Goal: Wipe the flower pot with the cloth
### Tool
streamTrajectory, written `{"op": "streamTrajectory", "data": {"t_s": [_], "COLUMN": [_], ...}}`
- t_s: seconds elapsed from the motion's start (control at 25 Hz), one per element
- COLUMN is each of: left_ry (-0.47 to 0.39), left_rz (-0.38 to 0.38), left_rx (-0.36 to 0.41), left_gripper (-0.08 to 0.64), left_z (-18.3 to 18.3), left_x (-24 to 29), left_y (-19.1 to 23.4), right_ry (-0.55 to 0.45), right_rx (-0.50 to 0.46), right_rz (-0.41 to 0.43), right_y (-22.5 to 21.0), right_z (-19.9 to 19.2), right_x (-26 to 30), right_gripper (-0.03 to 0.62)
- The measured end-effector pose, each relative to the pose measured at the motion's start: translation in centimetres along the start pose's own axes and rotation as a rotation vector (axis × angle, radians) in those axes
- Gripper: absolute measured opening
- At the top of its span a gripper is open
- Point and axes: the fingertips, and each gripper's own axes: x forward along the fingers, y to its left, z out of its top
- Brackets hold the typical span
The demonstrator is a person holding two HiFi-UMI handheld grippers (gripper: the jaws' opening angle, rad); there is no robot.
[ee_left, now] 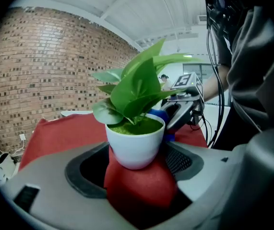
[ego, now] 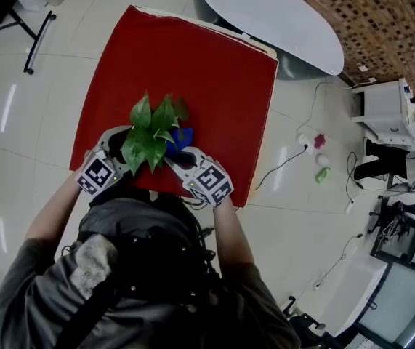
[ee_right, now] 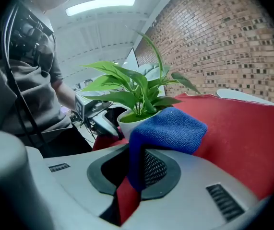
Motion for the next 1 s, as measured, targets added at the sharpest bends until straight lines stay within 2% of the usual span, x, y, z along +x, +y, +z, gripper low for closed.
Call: {"op": "streamTrajectory", "data": {"t_s": [0.12, 0.36, 0.56, 0.72, 1.0], "left_ry": [0.033, 0.025, -0.02, -0.033, -0.031], "left_rz": [0.012, 0.081, 0.119, 0.152, 0.21], "left_rx": [-0.017, -0.094, -0.071, -0.061, -0.033], "left_gripper": [0.4, 0.4, 0.422, 0.422, 0.412], "left_z": [-1.0, -2.0, -0.3, 0.4, 0.3], "left_x": [-1.5, -3.3, -2.6, -2.2, -2.1], "left_y": [-0.1, 0.2, -0.4, -0.4, 0.4], "right_ry": [0.002, 0.04, 0.047, 0.104, 0.114], "right_rx": [0.005, -0.012, -0.02, -0.043, -0.048], "right_rz": [0.0, 0.039, 0.126, 0.183, 0.188], "right_y": [0.2, 2.1, 4.9, 6.8, 7.9], "right_z": [-0.1, -0.4, -0.7, -0.7, -1.0], "right_x": [0.0, 0.6, 1.1, 1.3, 1.6], "right_gripper": [0.066, 0.066, 0.066, 0.066, 0.066]}}
